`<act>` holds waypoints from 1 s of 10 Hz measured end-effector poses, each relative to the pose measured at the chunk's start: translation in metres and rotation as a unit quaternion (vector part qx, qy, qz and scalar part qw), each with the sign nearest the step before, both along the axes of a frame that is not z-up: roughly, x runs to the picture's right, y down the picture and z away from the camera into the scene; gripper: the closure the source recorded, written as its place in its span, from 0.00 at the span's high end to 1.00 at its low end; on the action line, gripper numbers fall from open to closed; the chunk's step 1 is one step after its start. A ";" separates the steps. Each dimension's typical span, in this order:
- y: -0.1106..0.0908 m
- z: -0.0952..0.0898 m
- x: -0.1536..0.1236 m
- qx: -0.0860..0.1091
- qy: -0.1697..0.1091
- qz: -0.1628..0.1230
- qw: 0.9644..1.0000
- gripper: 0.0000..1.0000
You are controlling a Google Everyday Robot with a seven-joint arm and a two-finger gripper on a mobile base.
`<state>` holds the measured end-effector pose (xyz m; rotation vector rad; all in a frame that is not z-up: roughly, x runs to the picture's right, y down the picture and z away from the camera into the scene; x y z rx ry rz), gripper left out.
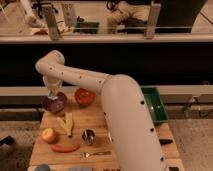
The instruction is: Place towel in purple bowl
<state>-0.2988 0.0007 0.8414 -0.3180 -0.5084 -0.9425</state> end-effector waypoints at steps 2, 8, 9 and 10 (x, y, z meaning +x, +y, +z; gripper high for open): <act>-0.007 0.009 -0.006 0.001 -0.006 -0.001 1.000 0.04; -0.004 0.000 -0.008 0.009 -0.018 -0.017 1.000 0.61; -0.005 -0.001 -0.011 0.010 -0.020 -0.023 0.999 0.71; -0.005 -0.003 -0.014 0.012 -0.024 -0.030 0.999 0.79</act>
